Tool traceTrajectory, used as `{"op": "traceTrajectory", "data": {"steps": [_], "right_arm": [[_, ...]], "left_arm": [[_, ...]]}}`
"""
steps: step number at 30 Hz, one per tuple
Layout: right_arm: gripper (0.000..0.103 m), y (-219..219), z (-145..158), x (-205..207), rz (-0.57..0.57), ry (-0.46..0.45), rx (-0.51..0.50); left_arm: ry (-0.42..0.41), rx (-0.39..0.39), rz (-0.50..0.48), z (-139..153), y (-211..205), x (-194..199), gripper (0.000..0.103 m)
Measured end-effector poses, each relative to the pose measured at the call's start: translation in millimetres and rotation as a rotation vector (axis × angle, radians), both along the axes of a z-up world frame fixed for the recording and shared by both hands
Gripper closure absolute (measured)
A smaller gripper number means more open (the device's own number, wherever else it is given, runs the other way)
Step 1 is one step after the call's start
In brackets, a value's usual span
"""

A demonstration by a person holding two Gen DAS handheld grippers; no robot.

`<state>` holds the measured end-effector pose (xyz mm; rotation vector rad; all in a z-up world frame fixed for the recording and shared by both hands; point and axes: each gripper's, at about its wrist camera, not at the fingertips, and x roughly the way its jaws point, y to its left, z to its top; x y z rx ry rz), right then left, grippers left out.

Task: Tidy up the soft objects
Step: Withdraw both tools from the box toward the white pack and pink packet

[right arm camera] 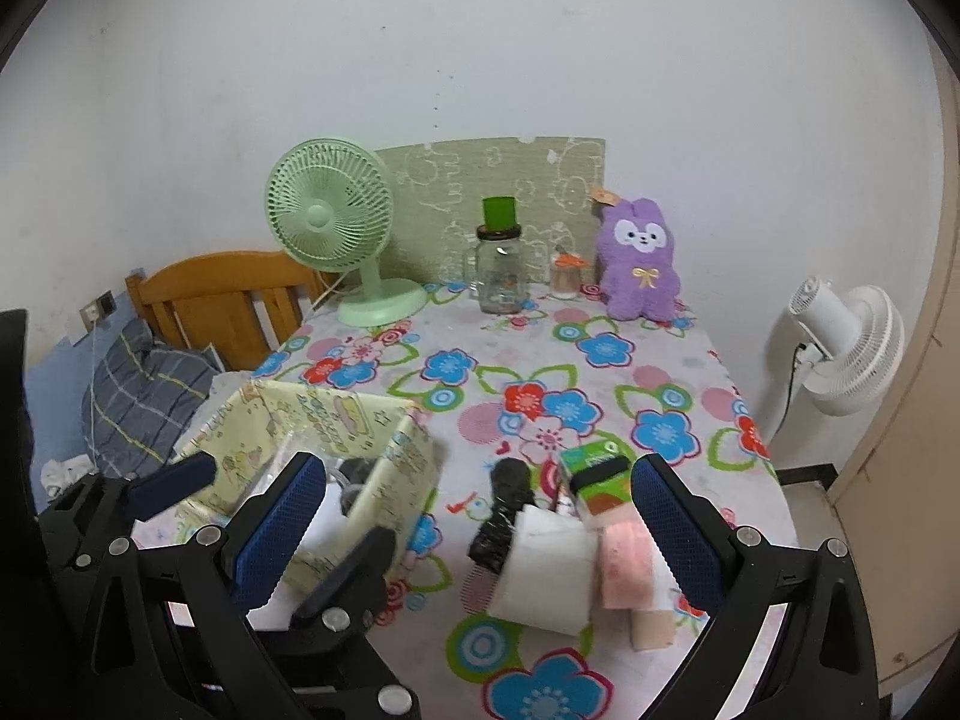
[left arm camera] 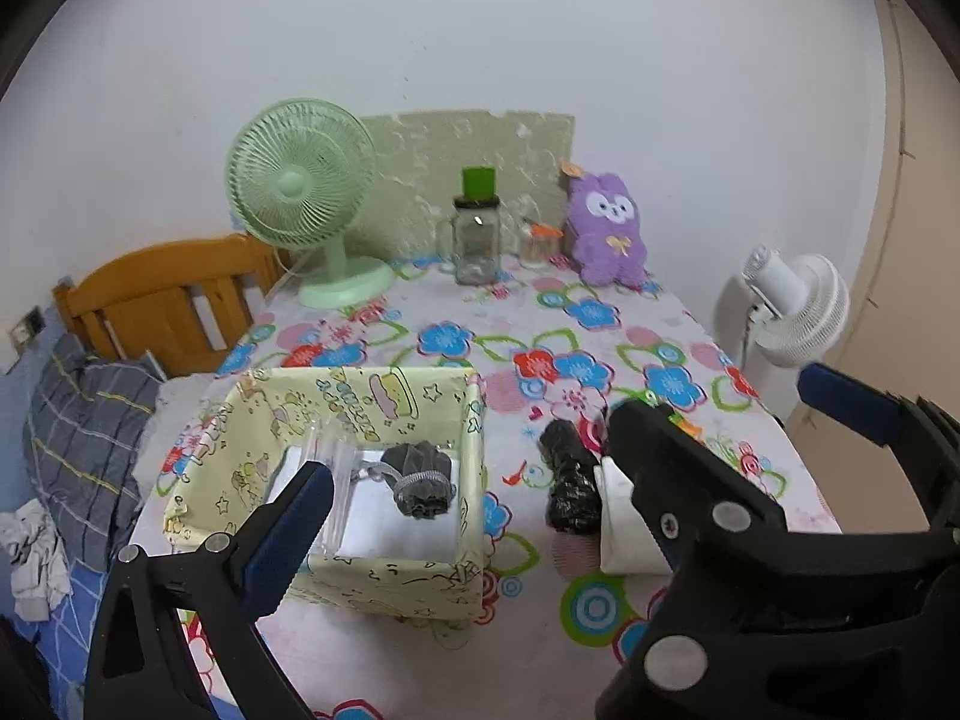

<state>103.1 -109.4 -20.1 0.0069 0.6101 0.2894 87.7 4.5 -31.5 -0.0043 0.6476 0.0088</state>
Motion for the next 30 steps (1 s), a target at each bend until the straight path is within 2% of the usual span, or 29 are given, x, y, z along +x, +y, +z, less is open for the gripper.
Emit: {"op": "traceTrajectory", "data": {"steps": [17, 24, 30], "right_arm": [[0.000, -50.6, -30.4, -10.8, -0.070, 0.016, -0.007], [0.000, -66.5, -46.0, -6.7, -0.093, 0.042, -0.009], [0.001, -75.3, -59.2, -1.5, -0.109, 0.063, -0.014]], "left_arm": [[0.075, -0.015, -0.070, -30.6, -46.4, 2.5, 0.001], [0.081, -0.012, -0.087, -44.7, -61.6, 5.9, 0.002], [0.106, -0.004, -0.100, -57.6, -72.4, 13.2, 0.009]]}}
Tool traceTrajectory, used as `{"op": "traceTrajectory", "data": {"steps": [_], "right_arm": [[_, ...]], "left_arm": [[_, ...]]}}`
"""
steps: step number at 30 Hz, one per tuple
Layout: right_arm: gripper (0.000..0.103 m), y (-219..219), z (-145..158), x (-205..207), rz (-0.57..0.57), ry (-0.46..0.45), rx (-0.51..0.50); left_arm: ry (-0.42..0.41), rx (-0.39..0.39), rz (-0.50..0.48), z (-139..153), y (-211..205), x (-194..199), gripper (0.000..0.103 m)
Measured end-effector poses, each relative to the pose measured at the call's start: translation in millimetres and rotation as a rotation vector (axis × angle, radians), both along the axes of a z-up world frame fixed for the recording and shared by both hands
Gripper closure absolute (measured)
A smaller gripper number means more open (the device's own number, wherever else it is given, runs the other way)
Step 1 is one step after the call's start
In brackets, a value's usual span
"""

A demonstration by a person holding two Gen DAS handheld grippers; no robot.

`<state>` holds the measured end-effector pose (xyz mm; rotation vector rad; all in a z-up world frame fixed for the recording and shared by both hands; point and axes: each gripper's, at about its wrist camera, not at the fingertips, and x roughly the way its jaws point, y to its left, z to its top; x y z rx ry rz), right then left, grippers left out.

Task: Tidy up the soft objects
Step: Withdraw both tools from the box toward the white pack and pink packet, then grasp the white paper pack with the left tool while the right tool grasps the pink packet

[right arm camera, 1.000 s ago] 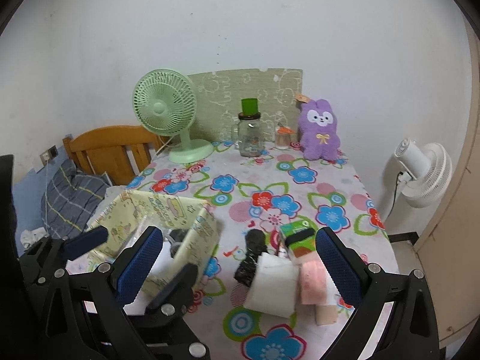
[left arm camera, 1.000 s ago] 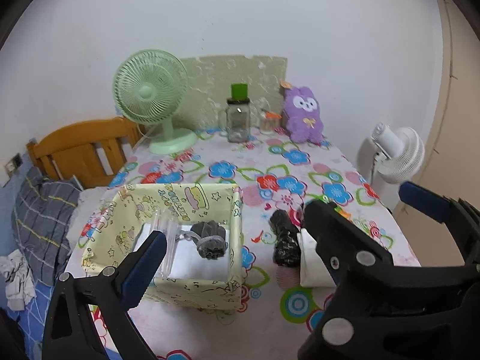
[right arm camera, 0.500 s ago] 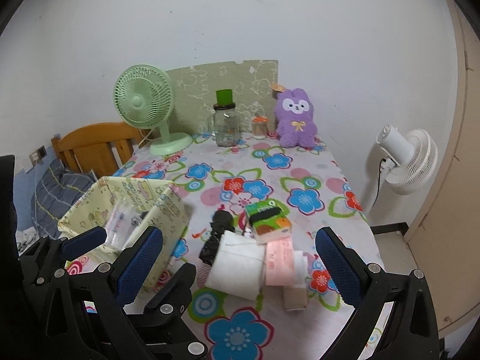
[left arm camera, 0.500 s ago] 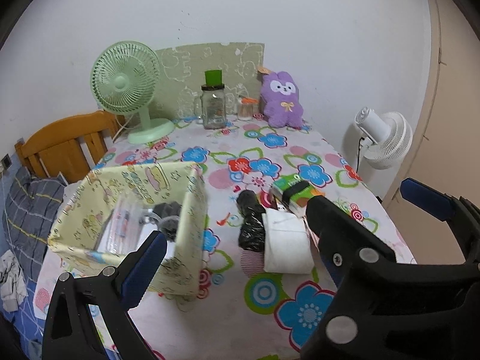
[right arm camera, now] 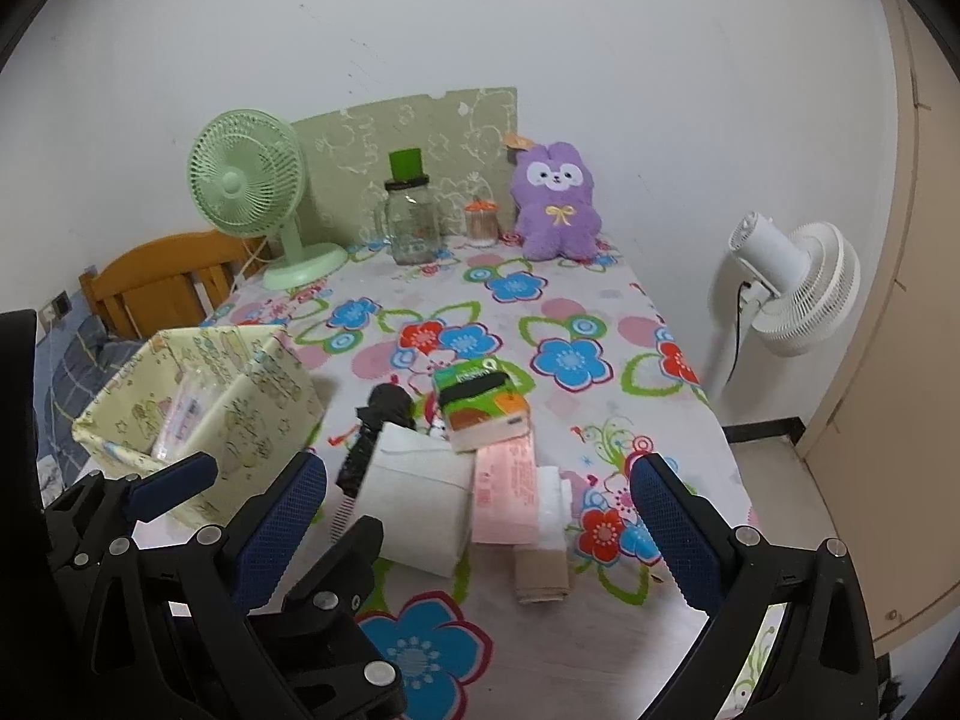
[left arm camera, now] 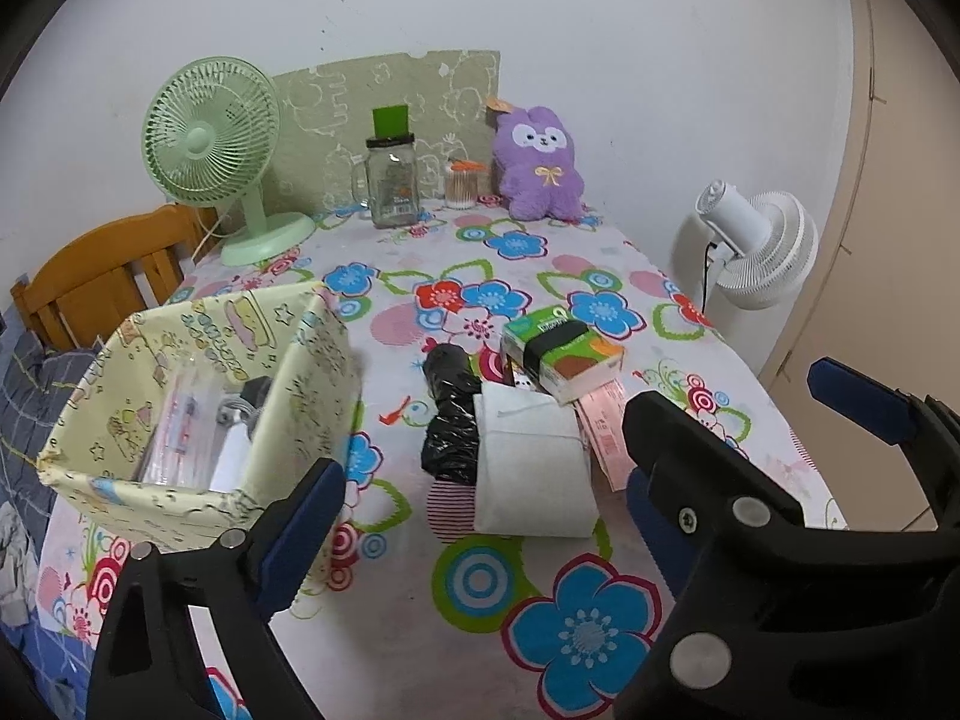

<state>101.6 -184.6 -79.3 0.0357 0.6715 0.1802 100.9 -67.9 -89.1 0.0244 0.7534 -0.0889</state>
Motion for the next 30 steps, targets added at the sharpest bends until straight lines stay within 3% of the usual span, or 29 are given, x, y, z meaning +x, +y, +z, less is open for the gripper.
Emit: {"op": "traceTrajectory", "data": {"steps": [17, 21, 26, 30], "right_arm": [[0.013, -23.9, -42.2, 24.2, -0.043, 0.101, 0.010], [0.015, -26.9, -49.5, 29.8, -0.044, 0.125, 0.013], [0.016, -29.0, -57.7, 35.9, -0.050, 0.148, 0.015], [0.019, -29.7, -64.4, 41.3, -0.050, 0.167, 0.021]], "left_arm": [[0.058, 0.056, -0.005, -34.2, -26.8, 22.9, 0.009], [0.087, 0.063, -0.007, -42.0, -30.6, 31.4, 0.021], [0.099, 0.070, -0.003, -49.4, -33.1, 37.9, 0.021], [0.116, 0.067, -0.008, -56.1, -34.1, 42.5, 0.027]]}}
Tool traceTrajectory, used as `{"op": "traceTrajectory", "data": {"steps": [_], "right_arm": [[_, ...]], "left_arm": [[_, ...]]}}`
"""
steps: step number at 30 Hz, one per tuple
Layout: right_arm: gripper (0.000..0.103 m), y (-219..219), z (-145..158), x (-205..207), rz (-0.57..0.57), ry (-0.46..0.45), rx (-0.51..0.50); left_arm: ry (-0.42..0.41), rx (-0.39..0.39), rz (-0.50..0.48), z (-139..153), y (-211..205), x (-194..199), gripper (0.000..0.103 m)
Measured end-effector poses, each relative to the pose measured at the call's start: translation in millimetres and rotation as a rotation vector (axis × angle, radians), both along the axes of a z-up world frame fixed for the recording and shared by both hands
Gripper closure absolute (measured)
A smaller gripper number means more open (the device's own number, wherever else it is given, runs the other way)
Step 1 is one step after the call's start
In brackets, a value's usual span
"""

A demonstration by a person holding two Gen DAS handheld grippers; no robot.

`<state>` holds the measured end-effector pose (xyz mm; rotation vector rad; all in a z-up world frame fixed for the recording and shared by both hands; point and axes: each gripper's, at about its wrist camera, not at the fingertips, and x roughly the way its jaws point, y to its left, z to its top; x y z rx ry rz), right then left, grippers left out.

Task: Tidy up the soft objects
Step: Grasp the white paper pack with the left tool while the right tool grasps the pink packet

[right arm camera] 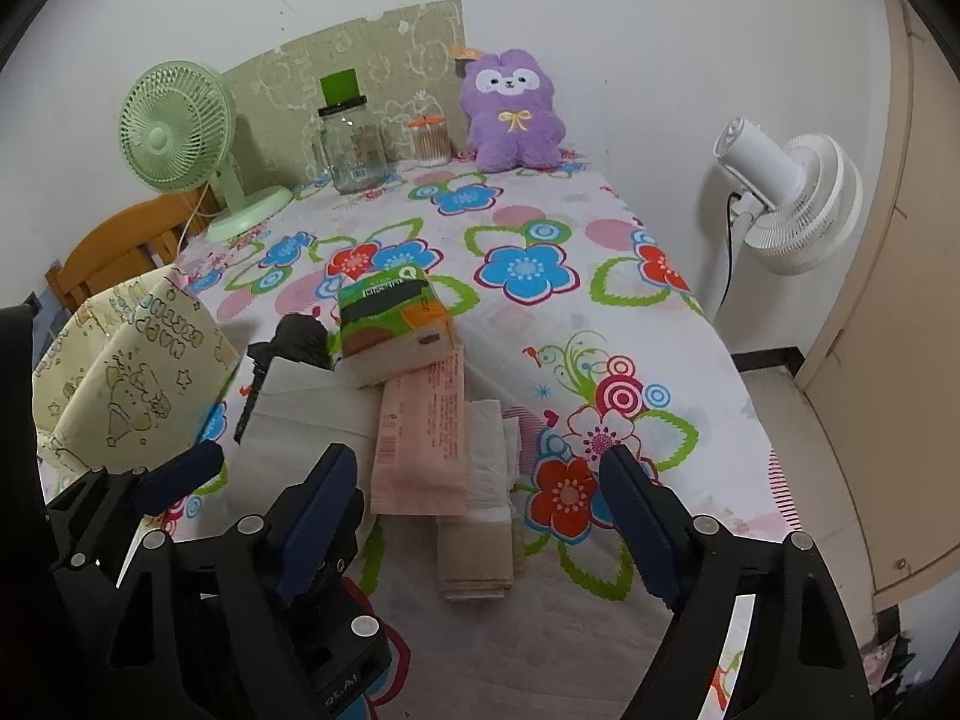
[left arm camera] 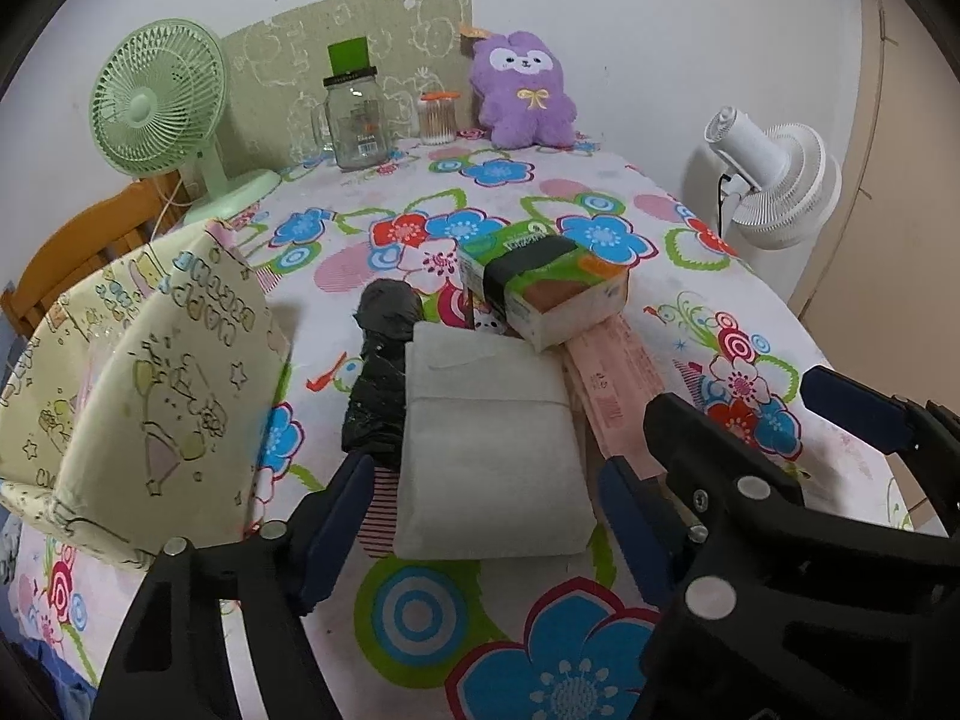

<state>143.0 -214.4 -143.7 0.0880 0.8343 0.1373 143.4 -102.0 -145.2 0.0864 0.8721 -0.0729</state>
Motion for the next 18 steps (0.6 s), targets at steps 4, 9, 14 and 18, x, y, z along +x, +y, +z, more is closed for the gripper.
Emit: {"op": "traceTrajectory", "data": {"steps": [4, 9, 14, 18], "right_arm": [[0.020, 0.3, -5.8, 6.1, 0.006, 0.020, 0.007], [0.020, 4.4, -9.5, 12.5, 0.019, 0.027, 0.012], [0.021, 10.5, -14.6, 20.7, 0.033, 0.038, 0.017], [0.030, 17.1, -20.4, 27.2, 0.050, 0.061, 0.018]], "left_arm": [[0.016, 0.004, 0.001, -4.7, 1.1, 3.5, 0.034], [0.012, 0.011, -0.009, -4.1, 2.4, 4.1, 0.040], [0.015, 0.008, -0.019, -5.0, 5.1, 3.9, 0.040], [0.018, 0.005, -0.020, -5.1, 6.1, 3.9, 0.041]]}}
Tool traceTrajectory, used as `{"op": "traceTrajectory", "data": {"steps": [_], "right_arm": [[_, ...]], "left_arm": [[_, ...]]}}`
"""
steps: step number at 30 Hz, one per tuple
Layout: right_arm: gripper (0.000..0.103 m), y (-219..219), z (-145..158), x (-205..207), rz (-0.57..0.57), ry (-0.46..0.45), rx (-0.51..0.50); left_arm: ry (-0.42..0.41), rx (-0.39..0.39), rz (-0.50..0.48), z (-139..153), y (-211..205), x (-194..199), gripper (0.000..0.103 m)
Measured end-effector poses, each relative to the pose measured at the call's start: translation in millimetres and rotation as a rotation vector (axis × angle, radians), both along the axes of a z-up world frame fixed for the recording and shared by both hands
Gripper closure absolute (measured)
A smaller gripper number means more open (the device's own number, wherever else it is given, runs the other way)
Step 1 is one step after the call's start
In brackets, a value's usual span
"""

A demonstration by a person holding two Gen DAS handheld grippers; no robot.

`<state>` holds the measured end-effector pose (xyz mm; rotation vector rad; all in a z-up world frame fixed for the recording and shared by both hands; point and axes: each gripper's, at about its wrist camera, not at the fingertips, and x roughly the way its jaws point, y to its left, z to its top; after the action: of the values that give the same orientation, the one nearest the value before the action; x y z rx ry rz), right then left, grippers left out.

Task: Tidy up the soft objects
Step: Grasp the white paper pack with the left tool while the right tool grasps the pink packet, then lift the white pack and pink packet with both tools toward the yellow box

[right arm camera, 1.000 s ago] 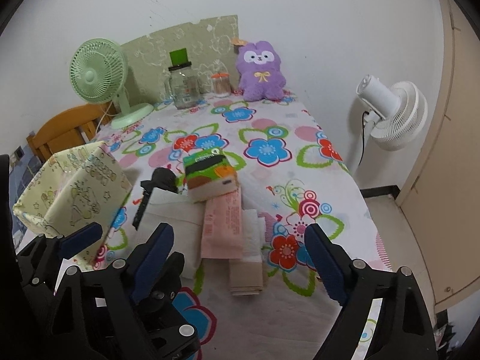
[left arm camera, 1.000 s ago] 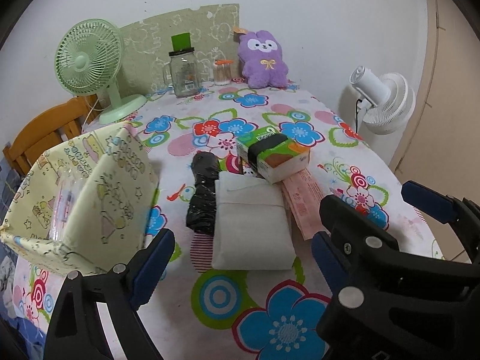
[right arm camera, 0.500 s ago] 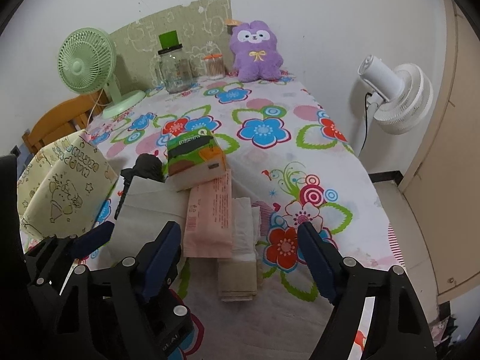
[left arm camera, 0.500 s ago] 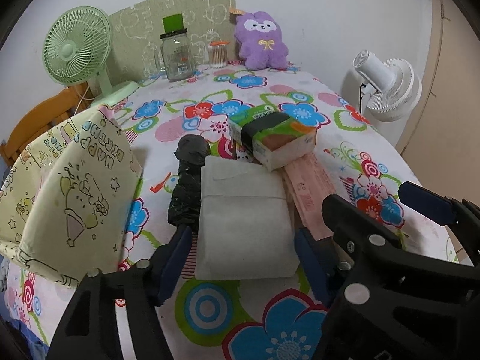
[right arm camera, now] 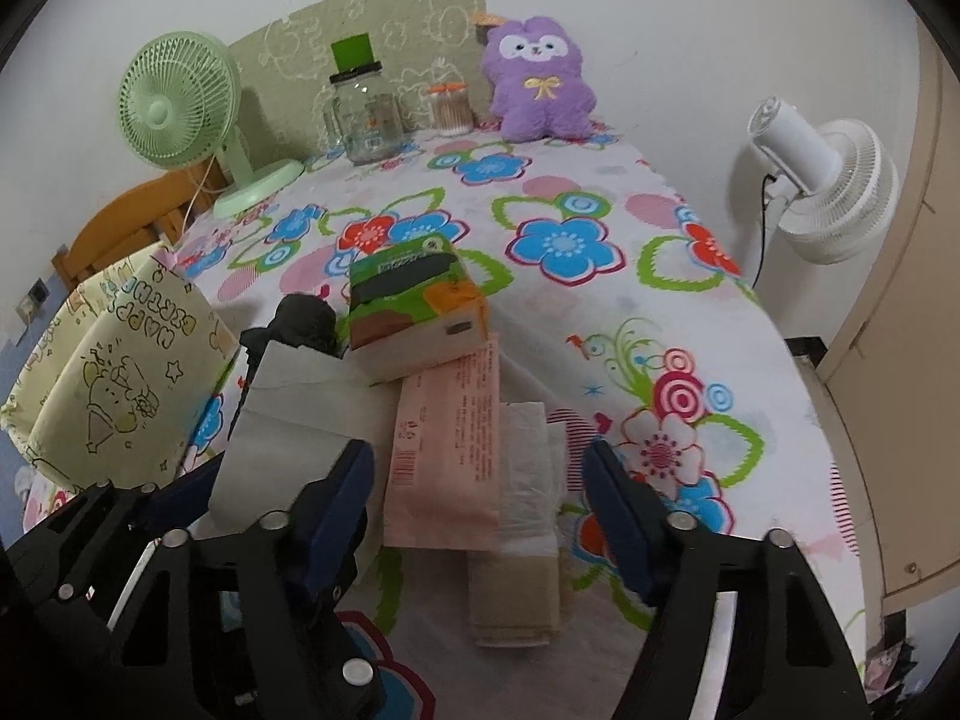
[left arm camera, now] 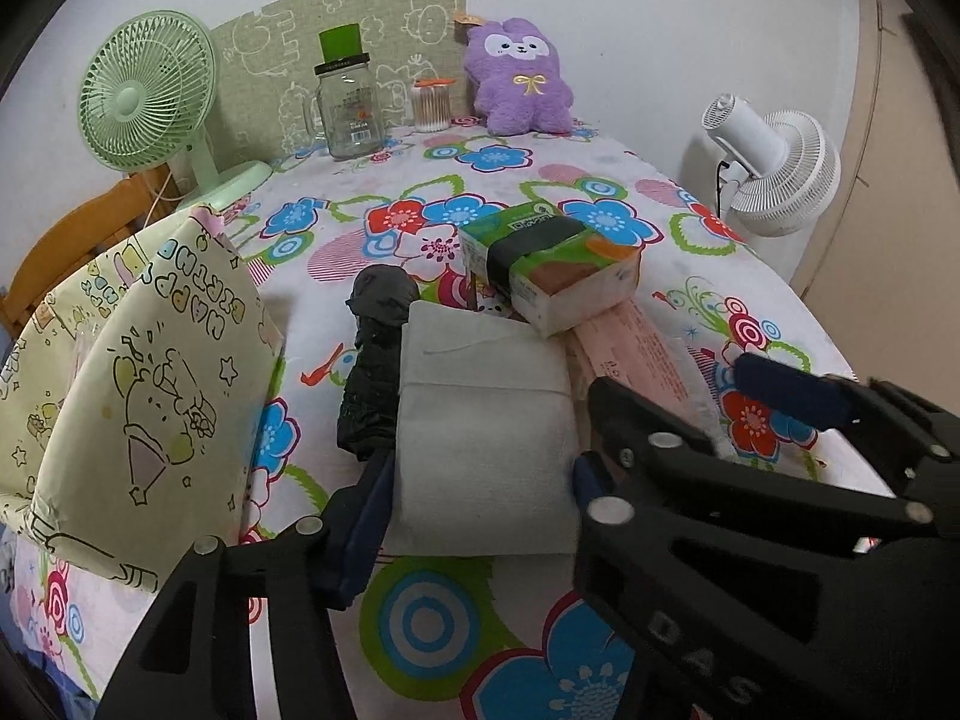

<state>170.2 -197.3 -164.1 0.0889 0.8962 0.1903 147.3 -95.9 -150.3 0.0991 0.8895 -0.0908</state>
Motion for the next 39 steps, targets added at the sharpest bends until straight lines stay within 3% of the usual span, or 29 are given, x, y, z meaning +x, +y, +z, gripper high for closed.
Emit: {"op": "traceTrajectory", "data": {"steps": [9, 24, 39], "right_arm": [[0.058, 5.8, -7.7, 3.0, 0.024, 0.033, 0.011], [0.060, 2.3, 2.9, -17.6, 0.009, 0.015, 0.007], [0.060, 5.3, 20.8, -47.2, 0.002, -0.020, 0.006]], "left_arm": [[0.011, -0.007, 0.003, -2.3, 1.9, 0.8, 0.046], [0.008, -0.032, -0.024, 4.9, 1.3, -15.0, 0.055], [-0.028, -0.044, -0.017, 17.5, 8.9, -38.9, 0.057]]}}
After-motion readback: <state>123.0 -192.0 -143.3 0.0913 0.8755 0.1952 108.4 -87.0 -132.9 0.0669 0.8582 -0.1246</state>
